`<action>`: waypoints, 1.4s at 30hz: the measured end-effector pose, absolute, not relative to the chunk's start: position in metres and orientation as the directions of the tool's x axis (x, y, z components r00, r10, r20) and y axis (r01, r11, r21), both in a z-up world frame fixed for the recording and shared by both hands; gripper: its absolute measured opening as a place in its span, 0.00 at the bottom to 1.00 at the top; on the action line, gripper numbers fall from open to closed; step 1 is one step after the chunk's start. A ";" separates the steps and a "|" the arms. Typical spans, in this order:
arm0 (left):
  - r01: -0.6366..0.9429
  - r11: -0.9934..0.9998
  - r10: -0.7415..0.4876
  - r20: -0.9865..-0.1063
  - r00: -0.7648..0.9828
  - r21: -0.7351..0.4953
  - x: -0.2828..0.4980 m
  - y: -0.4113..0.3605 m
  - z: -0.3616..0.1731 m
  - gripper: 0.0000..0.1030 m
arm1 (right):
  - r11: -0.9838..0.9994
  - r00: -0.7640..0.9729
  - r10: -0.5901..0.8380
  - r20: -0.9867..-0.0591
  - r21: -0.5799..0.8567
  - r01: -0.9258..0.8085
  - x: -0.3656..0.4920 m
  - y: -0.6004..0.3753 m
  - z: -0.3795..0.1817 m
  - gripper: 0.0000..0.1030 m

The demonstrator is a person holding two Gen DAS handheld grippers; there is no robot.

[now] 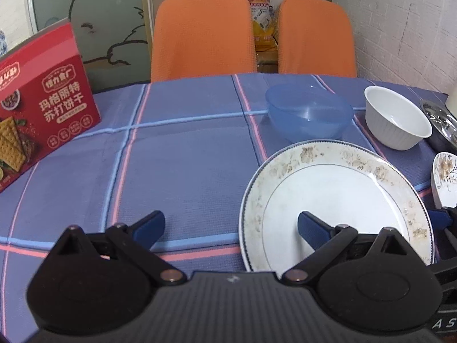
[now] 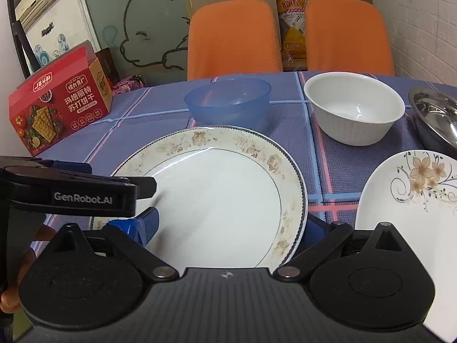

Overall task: Organize plates and bowls
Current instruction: 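Move the left gripper to the gold-rimmed white plate and grasp its rim, then lift the gold-rimmed plate with the left gripper toward the green plate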

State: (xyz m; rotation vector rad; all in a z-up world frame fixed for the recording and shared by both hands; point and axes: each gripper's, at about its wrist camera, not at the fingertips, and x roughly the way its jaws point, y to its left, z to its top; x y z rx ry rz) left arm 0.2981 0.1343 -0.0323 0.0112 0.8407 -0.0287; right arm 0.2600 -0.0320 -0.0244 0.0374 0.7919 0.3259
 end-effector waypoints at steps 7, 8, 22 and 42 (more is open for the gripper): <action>0.032 0.999 -0.026 -0.752 0.658 -0.007 0.308 0.133 -0.038 0.95 | 0.954 0.670 0.249 -0.699 0.059 -0.293 0.263 -0.022 -0.031 0.88; 0.033 0.999 -0.028 -0.751 0.660 -0.009 0.308 0.132 -0.038 0.95 | 0.954 0.672 0.250 -0.697 0.060 -0.293 0.264 -0.022 -0.031 0.88; 0.021 0.998 -0.053 -0.748 0.662 -0.053 0.311 0.136 -0.041 0.97 | 0.950 0.722 0.258 -0.642 0.033 -0.310 0.259 -0.020 -0.035 0.89; 0.164 0.984 -0.162 -0.747 0.645 -0.072 0.310 0.103 -0.033 0.91 | 0.943 0.708 0.304 -0.637 0.097 -0.318 0.257 -0.025 -0.030 0.89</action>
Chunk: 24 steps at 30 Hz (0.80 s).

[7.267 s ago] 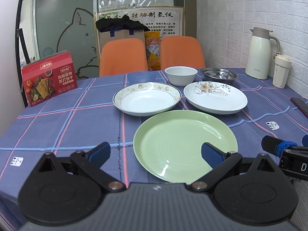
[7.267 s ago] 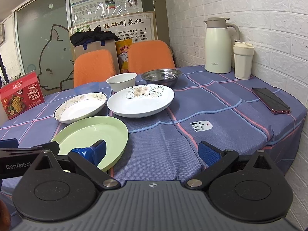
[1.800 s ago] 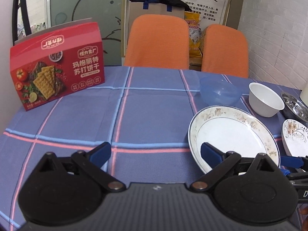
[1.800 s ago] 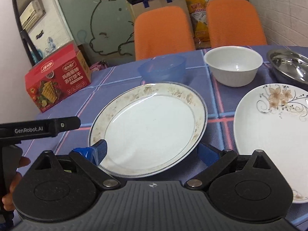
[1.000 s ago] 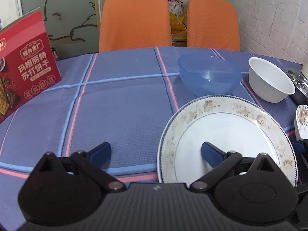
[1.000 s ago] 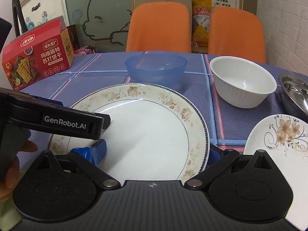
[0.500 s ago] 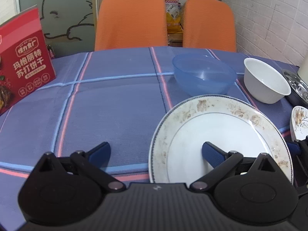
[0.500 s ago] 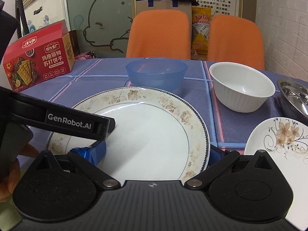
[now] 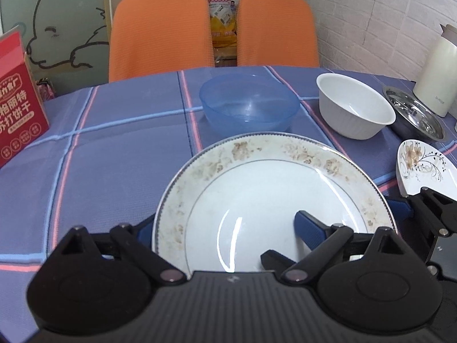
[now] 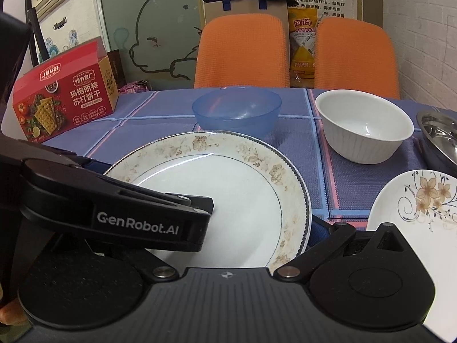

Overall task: Organize plates and bowls
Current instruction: 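Lift the gold-rimmed plate with the left gripper toward the green plate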

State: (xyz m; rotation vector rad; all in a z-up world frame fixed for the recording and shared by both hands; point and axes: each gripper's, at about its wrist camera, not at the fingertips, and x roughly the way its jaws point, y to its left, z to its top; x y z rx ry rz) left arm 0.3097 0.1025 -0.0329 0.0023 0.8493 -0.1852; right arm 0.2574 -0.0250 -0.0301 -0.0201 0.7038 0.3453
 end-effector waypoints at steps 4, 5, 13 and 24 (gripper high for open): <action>0.160 0.983 -0.172 -0.731 0.660 -0.087 0.308 0.104 -0.023 0.91 | 0.944 0.726 0.310 -0.614 0.105 -0.314 0.252 -0.026 -0.020 0.89; 0.160 0.983 -0.171 -0.729 0.663 -0.086 0.308 0.104 -0.020 0.91 | 0.943 0.725 0.310 -0.615 0.103 -0.315 0.252 -0.026 -0.017 0.89; 0.155 0.984 -0.170 -0.712 0.682 -0.087 0.299 0.105 0.003 0.91 | 0.952 0.759 0.287 -0.584 0.085 -0.295 0.244 -0.019 0.003 0.89; 0.130 0.988 -0.146 -0.723 0.675 -0.078 0.297 0.108 0.011 0.91 | 0.951 0.741 0.292 -0.605 0.104 -0.289 0.247 -0.014 0.009 0.89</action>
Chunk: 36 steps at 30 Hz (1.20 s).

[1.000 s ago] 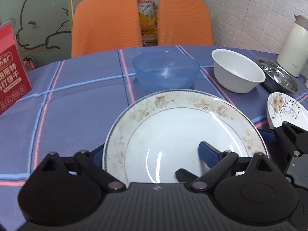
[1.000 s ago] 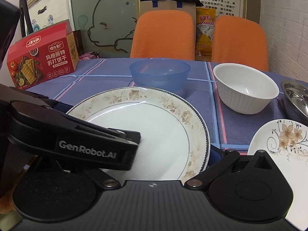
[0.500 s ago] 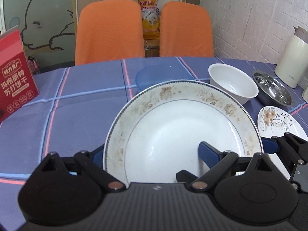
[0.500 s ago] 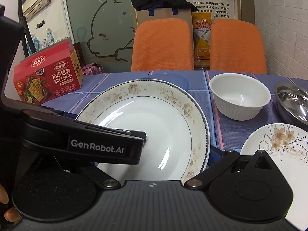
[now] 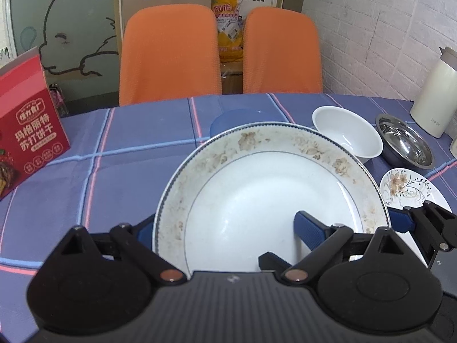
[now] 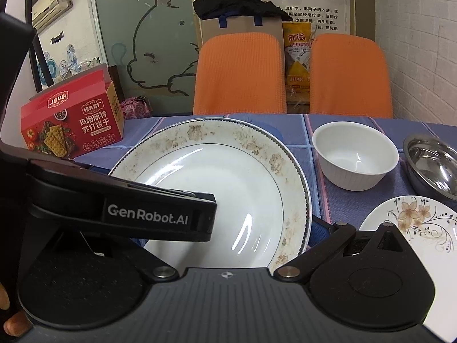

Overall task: Organize plates and bowls
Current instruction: 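Lift the gold-rimmed plate with the left gripper toward the green plate, then lower the gold-rimmed plate onto the green plate and open left gripper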

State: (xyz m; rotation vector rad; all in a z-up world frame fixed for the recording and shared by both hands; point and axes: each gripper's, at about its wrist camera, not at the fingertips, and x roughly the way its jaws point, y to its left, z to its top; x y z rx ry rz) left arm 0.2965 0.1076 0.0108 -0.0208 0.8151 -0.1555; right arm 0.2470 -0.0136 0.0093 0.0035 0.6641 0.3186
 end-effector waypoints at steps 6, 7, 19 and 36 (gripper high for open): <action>0.126 0.990 -0.138 -0.705 0.695 -0.070 0.284 0.108 0.028 0.91 | 0.955 0.756 0.280 -0.591 0.091 -0.282 0.236 -0.009 0.022 0.89; 0.125 0.990 -0.138 -0.700 0.701 -0.071 0.280 0.109 0.032 0.91 | 0.955 0.759 0.280 -0.588 0.086 -0.285 0.232 -0.008 0.025 0.89; 0.089 0.992 -0.125 -0.719 0.684 -0.087 0.192 0.123 0.025 0.91 | 0.939 0.718 0.328 -0.614 0.133 -0.316 0.163 0.001 0.025 0.89; 0.042 0.996 -0.083 -0.719 0.690 -0.075 0.131 0.139 -0.013 0.91 | 0.911 0.647 0.392 -0.653 0.178 -0.372 0.118 0.016 -0.012 0.88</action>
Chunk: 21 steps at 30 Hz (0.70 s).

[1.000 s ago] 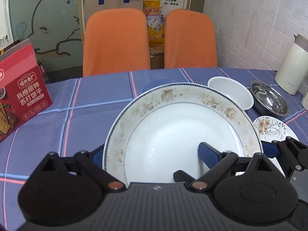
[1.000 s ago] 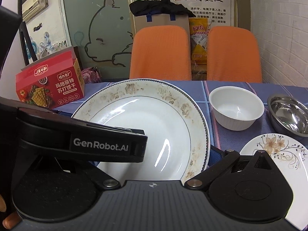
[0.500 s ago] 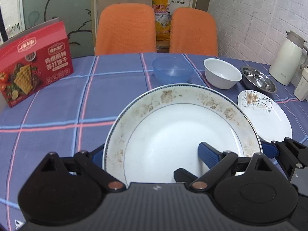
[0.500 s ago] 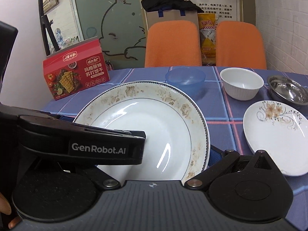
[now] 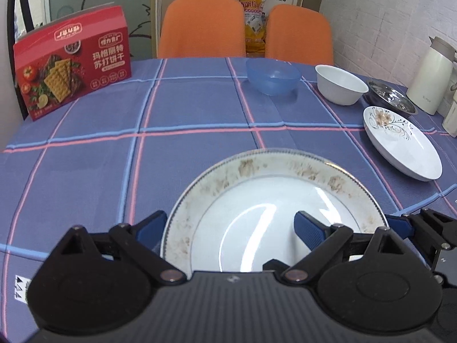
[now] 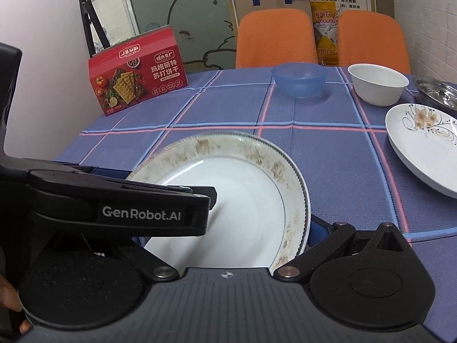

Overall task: Organize plates and bowls
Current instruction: 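Lower the gold-rimmed plate onto the green plate and open left gripper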

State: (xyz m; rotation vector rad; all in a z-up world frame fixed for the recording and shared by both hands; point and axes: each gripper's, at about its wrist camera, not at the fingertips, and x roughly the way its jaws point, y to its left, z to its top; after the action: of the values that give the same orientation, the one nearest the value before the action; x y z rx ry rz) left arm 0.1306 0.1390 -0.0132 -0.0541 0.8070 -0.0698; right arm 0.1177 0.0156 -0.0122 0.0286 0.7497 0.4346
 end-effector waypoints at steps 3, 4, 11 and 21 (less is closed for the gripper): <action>0.060 0.998 -0.069 -0.696 0.715 -0.037 0.130 0.134 -0.010 0.91 | 0.908 0.648 0.397 -0.650 0.173 -0.382 0.117 0.013 -0.015 0.86; 0.059 0.998 -0.058 -0.685 0.726 -0.022 0.129 0.133 -0.008 0.92 | 0.904 0.647 0.407 -0.645 0.183 -0.387 0.116 0.010 -0.016 0.85; 0.019 1.000 -0.030 -0.654 0.756 -0.024 0.130 0.138 0.007 0.92 | 0.915 0.720 0.395 -0.570 0.179 -0.360 0.100 -0.010 0.000 0.86; 0.067 0.997 -0.070 -0.642 0.763 -0.029 0.134 0.106 0.017 0.93 | 0.947 0.775 0.312 -0.550 0.244 -0.209 0.099 -0.076 -0.001 0.86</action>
State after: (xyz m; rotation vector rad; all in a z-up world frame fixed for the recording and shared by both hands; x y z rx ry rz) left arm 0.1344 0.1061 0.0171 -0.0042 0.6983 -0.0748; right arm 0.0989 -0.0765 -0.0013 0.1728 0.6238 0.2834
